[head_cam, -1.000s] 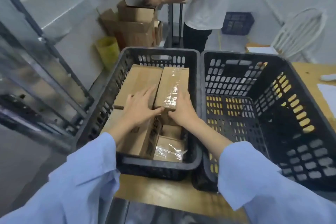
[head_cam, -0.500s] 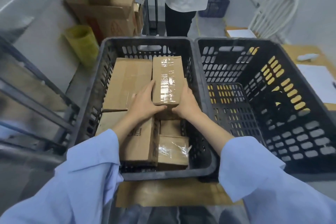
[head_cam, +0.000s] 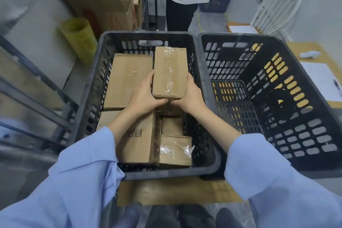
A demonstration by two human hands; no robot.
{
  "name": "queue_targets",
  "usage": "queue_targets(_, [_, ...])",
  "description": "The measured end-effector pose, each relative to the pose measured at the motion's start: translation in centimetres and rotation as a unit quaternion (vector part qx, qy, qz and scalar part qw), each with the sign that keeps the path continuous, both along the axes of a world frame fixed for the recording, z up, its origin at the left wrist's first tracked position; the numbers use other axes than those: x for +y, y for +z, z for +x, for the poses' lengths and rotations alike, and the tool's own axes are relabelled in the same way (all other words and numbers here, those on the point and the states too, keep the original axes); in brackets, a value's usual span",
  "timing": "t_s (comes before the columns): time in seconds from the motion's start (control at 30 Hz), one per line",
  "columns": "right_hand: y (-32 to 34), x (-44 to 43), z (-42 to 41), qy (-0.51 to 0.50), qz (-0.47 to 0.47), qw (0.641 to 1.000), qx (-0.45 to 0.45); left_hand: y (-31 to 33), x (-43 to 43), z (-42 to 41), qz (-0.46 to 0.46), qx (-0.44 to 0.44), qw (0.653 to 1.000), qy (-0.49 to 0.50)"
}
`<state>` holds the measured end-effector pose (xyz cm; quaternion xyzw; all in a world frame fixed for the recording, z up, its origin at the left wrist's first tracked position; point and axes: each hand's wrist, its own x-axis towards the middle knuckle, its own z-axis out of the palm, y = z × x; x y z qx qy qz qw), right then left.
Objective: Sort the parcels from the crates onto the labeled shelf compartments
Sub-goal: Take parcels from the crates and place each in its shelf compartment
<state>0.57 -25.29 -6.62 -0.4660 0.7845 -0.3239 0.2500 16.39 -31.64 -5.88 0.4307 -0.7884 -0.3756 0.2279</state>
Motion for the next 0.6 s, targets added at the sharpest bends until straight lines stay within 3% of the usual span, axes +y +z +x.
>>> queue_targets(0.3, [5.6,1.1,0.0,0.058,-0.085,0.995,0.013,4.6,1.8,1.1,-0.055,0.052,0.996,0.052])
queue_targets(0.6, [11.8,3.3,1.5,0.21,-0.155,0.965,0.016,10.2,8.5,3.9,-0.116,0.068,0.972,0.193])
